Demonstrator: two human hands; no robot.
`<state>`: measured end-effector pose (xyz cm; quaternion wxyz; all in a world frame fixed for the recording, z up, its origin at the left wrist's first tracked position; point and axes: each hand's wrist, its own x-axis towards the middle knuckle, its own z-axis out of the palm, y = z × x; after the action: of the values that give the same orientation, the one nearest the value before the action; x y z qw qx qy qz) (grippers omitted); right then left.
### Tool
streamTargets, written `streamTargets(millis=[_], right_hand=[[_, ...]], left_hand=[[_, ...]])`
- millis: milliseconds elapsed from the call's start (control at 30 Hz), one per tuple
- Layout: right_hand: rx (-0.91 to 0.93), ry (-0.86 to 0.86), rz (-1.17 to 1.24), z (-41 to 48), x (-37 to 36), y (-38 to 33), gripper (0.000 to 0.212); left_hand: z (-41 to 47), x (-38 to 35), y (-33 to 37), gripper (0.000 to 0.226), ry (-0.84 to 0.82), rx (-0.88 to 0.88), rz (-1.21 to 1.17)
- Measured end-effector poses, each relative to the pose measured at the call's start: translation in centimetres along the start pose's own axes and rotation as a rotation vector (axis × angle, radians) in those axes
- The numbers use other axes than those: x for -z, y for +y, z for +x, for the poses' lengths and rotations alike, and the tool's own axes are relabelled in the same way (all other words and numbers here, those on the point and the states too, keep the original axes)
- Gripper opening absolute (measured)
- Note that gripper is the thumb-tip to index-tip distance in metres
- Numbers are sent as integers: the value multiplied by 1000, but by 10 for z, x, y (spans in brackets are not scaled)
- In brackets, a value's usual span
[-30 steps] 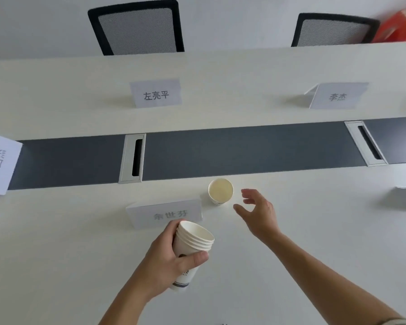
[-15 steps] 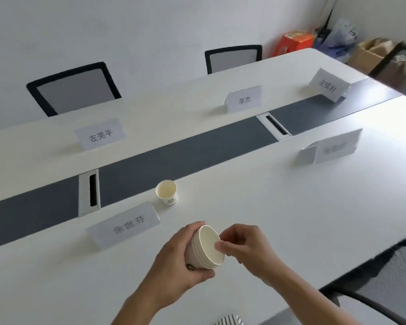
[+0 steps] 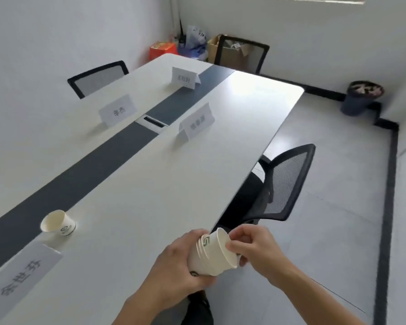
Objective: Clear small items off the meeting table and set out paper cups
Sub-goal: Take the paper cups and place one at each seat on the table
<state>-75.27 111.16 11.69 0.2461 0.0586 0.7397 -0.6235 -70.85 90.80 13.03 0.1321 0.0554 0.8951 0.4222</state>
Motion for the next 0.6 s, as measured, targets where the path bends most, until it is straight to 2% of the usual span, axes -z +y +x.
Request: streamTargets(millis=[100,167,267,333,467,600], right_hand=[[22,77,94,-8,42,3,10],[44,29,184,-11,65,5,16],[73,-26,252,-8,89,8,62],[84,89,244,0,103,8,78],[106,336,370,14,154,-2,67],[117,638,462,3,226,-1,72]], left_hand=[[23,-16,15,69,-79,-45,25],[43,-23,25,68,-121,-81,44],[82,-32,39,64,-155,-122,38],[114,-39,50,64,-213,-154,48],[180,-56,78,71,-326,-198,66],[240,-75,109,75,-386,-232,90]])
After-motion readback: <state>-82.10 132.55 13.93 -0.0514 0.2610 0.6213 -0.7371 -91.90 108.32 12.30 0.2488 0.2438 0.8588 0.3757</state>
